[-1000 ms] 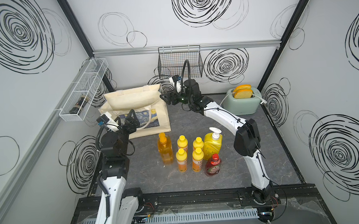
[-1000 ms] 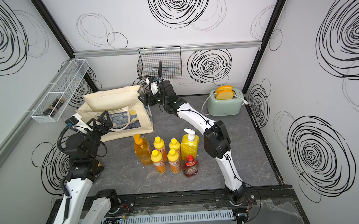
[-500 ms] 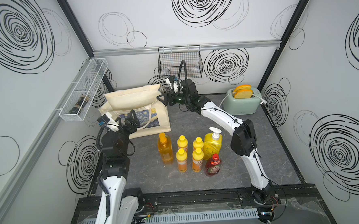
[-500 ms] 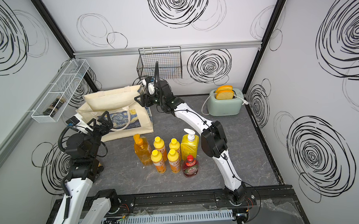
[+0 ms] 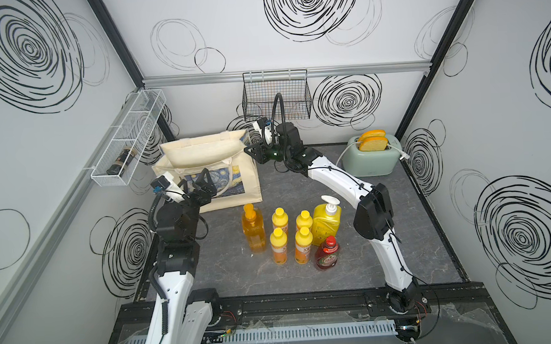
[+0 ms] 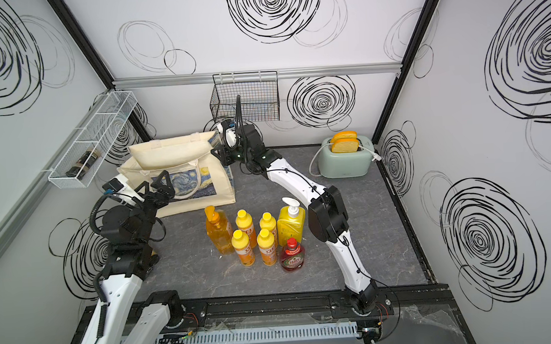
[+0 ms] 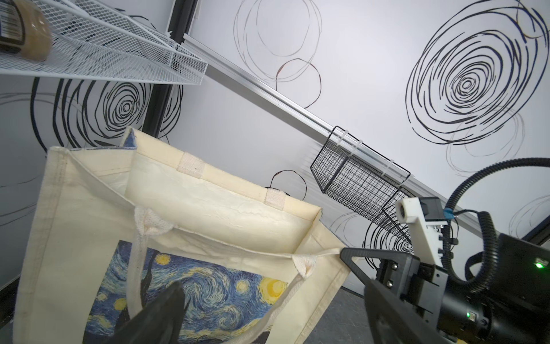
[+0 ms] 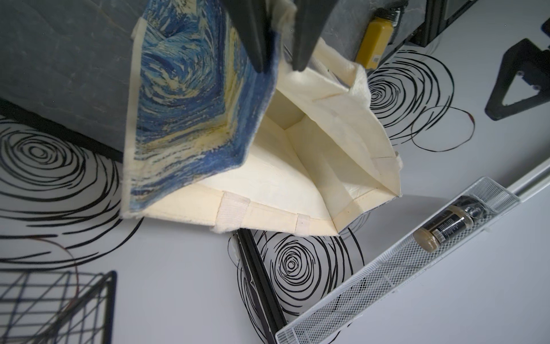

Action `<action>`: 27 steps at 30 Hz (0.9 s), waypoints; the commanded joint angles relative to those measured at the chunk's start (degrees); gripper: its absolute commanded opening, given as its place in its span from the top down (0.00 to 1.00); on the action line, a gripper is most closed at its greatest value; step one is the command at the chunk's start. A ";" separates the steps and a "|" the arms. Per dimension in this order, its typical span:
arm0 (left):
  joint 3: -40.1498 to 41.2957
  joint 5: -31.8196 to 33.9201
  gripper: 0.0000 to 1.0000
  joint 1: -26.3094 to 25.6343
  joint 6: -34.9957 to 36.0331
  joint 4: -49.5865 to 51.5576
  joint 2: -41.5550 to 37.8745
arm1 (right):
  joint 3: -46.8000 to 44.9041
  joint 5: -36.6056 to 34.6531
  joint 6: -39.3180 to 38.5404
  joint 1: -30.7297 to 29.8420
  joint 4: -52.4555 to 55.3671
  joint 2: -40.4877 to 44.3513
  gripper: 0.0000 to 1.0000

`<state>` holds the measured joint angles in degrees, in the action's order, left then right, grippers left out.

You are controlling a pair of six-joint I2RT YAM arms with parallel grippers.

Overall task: Pack dish soap into the shopping bag
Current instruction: Move the shopping bag to the center of the board.

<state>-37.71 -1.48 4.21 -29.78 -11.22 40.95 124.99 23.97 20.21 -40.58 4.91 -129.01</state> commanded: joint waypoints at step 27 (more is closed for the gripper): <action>-3.59 -10.86 0.04 -4.73 -1.78 -3.02 6.79 | -38.04 3.23 -12.18 17.31 -1.89 31.69 0.91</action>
<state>-38.26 -8.12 -0.25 -30.92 -12.03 45.87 88.88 26.24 11.49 -24.43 4.80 -100.36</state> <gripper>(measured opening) 0.962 0.096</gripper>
